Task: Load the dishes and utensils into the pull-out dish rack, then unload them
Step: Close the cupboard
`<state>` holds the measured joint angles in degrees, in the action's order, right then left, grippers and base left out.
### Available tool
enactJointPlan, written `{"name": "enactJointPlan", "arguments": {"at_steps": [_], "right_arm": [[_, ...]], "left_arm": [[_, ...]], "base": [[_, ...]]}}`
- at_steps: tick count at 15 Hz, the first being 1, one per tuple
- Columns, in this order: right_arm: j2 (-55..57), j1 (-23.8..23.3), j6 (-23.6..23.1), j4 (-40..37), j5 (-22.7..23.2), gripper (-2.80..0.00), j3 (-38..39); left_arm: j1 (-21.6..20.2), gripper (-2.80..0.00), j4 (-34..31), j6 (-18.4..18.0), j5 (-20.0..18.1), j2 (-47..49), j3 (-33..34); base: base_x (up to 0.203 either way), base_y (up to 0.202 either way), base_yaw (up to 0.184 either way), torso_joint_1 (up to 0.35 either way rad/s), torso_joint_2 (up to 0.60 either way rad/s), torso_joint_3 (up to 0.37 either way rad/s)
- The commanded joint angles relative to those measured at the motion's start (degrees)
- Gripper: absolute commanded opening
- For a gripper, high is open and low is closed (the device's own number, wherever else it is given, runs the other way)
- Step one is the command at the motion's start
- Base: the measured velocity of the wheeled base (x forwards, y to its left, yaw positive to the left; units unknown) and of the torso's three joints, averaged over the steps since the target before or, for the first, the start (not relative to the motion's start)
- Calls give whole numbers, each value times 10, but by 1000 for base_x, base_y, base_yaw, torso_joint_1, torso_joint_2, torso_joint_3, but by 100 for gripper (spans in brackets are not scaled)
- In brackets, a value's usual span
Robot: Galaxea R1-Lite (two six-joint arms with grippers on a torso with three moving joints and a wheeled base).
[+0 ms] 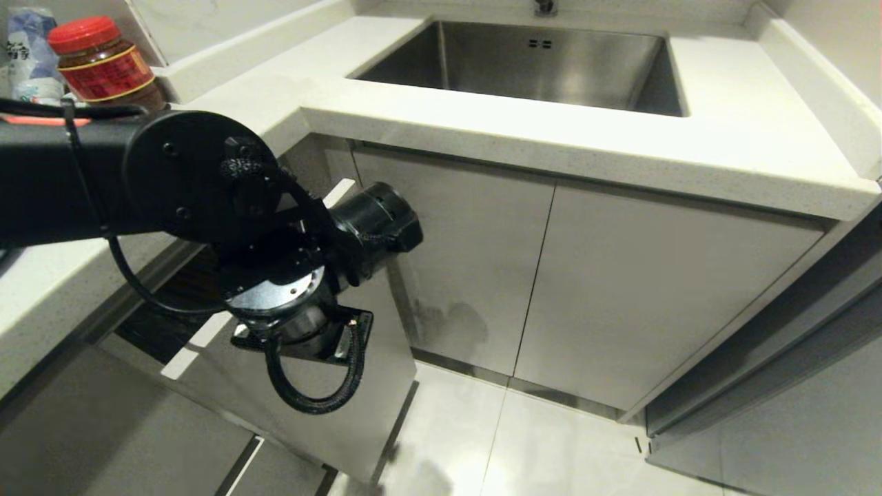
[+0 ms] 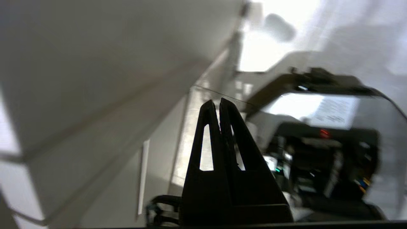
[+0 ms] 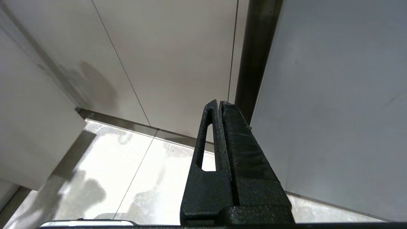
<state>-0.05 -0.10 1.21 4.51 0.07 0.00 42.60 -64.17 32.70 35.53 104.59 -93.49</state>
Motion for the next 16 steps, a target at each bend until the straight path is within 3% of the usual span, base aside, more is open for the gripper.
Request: {"name": "enactJointPlan", "arguments": {"at_steps": [1, 5, 16], "right_arm": [[0, 0, 0, 0, 0, -280, 15], [0, 0, 0, 0, 0, -280, 15], [0, 0, 0, 1, 0, -280, 15]], "left_arm": [[-49, -280, -3, -10, 27, -12, 3], [-98, -280, -3, -28, 75, -33, 16], [-163, -280, 0, -73, 90, -53, 29]], "base": [[0, 0, 0, 0, 0, 0], [0, 0, 0, 0, 0, 0], [0, 0, 0, 0, 0, 0]]}}
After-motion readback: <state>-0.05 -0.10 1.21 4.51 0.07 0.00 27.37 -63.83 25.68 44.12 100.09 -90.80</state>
